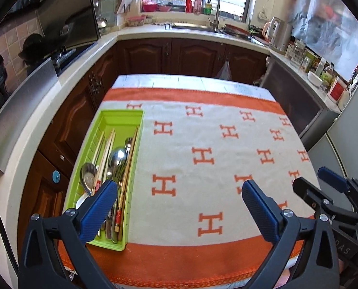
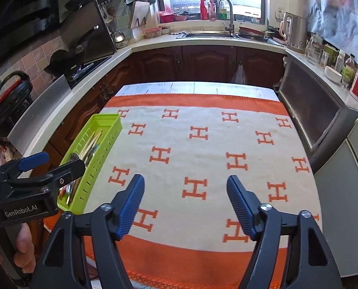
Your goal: Organize utensils
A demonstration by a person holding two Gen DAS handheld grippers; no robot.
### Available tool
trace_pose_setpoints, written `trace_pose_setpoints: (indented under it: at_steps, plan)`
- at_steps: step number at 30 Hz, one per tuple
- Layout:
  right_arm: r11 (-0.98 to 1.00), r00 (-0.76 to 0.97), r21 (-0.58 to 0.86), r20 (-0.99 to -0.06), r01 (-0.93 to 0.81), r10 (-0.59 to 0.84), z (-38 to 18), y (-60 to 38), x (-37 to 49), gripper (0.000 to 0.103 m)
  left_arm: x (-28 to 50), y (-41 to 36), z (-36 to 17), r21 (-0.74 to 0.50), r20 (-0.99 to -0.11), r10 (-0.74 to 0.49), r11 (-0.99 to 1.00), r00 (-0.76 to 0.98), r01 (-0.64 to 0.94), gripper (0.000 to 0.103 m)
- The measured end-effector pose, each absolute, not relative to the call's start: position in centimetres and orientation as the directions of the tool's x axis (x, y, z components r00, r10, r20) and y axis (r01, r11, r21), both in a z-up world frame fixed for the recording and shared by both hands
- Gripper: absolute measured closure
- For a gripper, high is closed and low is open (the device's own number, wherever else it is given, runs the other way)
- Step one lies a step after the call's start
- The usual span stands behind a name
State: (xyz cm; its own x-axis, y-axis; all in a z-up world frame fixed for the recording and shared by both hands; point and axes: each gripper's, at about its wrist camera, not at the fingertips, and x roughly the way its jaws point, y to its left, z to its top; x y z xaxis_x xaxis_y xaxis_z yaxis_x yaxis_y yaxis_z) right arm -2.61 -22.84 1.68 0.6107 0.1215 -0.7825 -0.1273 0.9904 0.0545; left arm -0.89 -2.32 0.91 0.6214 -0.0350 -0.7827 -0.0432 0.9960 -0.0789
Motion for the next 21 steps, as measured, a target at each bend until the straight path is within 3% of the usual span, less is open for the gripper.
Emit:
trace_pose_setpoints:
  at_steps: [3, 10, 21]
  plan:
    - [0.984, 0.612, 0.129, -0.771, -0.124, 0.178, 3.1, -23.7, -2.4, 0.029, -0.9, -3.0, 2.3, -0.07, -0.765, -0.028, 0.997, 0.643, -0.04, 0.001]
    - [0.987, 0.674, 0.129, -0.721, -0.101, 0.163, 6.3, -24.0, -3.0, 0.022, -1.6, -4.3, 5.1, -0.014, -0.713, 0.039, 0.997, 0.7, -0.07, 0.001]
    - [0.99, 0.662, 0.124, -0.737, -0.065, 0.135, 6.3, -24.3, -2.8, 0.021, -0.5, -4.3, 4.2, -0.03, -0.75, 0.028, 0.997, 0.661, -0.076, 0.001]
